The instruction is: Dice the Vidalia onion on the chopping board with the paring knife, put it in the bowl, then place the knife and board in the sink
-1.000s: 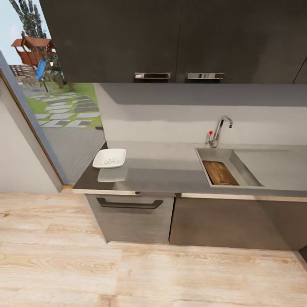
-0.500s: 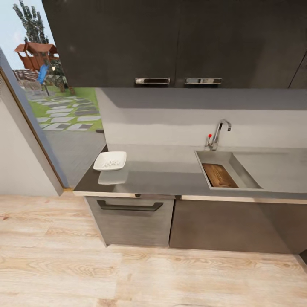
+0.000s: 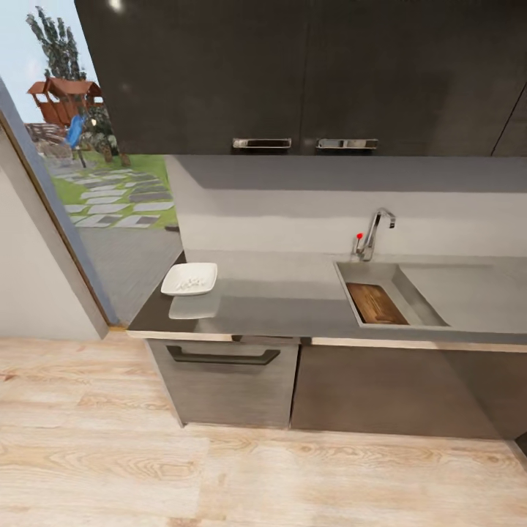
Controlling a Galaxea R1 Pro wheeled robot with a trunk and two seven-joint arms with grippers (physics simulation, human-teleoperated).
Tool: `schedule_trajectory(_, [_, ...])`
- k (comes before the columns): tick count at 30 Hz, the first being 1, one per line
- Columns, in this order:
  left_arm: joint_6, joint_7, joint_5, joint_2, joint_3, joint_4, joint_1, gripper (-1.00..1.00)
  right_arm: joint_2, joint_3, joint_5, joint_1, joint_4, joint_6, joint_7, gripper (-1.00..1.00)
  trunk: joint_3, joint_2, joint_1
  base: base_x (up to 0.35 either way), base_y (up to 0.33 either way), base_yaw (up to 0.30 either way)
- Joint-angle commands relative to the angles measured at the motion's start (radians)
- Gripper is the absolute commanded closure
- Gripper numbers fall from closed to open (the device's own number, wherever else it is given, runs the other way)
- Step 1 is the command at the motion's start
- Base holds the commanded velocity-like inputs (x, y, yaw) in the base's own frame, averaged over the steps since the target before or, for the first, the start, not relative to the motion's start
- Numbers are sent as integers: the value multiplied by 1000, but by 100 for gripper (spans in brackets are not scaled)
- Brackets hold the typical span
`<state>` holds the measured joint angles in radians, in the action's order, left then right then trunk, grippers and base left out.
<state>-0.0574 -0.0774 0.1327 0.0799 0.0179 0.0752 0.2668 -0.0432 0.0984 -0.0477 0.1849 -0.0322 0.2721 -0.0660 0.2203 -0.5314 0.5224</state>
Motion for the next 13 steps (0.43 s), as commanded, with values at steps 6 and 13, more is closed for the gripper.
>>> schedule_trajectory(6, [-7, 1, 7, -2, 3, 3, 2, -100, 8, 5, -5, 1, -5, 7, 3, -100, 2, -1, 0, 0, 0, 0])
schedule_trajectory(13, [-7, 1, 7, -2, 4, 3, 2, -100, 9, 6, -7, 1, -6, 7, 3, -100, 2, -1, 0, 0, 0, 0])
